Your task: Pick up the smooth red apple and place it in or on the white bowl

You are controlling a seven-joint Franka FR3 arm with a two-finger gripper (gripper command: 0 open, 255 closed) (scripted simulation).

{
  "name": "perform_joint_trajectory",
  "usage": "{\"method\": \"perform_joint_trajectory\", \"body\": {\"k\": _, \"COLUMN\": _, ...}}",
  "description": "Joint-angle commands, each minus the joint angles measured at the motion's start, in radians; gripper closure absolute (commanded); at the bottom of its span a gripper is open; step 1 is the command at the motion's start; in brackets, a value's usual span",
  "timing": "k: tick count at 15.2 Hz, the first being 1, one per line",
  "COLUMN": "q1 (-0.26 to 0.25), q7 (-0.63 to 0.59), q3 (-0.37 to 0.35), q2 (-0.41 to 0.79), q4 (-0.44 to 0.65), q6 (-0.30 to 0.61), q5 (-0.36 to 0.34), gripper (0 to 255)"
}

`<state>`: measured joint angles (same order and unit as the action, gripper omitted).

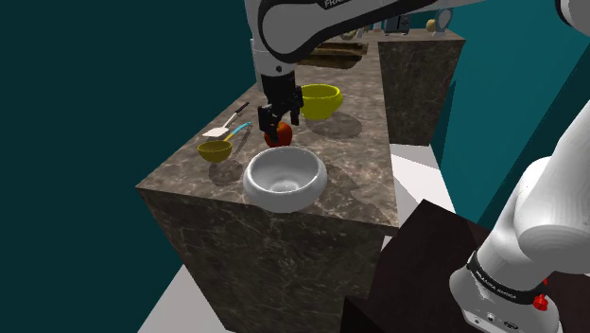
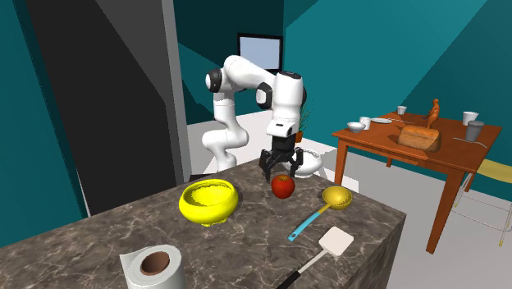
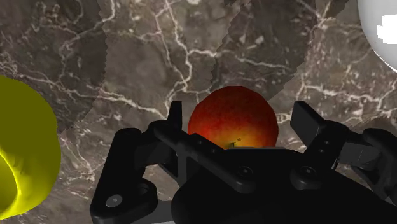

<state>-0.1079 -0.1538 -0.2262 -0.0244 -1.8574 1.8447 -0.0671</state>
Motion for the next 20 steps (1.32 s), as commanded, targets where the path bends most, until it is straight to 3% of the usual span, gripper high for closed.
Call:
{"method": "perform_joint_trajectory", "body": {"k": 1, "q1": 0.001, "q7": 0.000, "q3": 0.001, "q2": 0.003, "q4": -0.013, "q6": 0.017, "q5": -0.001, "gripper": 0}}
{"method": "perform_joint_trajectory", "body": {"k": 8, "q1": 0.001, "q7": 0.000, "q3": 0.001, "q2": 0.004, "q4": -0.013, "q6": 0.017, "q5": -0.001, "gripper": 0}}
{"method": "perform_joint_trajectory", "body": {"k": 9, "q1": 0.001, "q7": 0.000, "q3": 0.001, "q2": 0.004, "q4": -0.013, "q6": 0.017, "q5": -0.001, "gripper": 255}}
{"method": "perform_joint_trajectory", "body": {"k": 20, "q1": 0.001, "q7": 0.002, "q3": 0.001, "q2": 0.002, "q4": 0.011, "q6": -0.009, "q5": 0.000, "gripper": 255}}
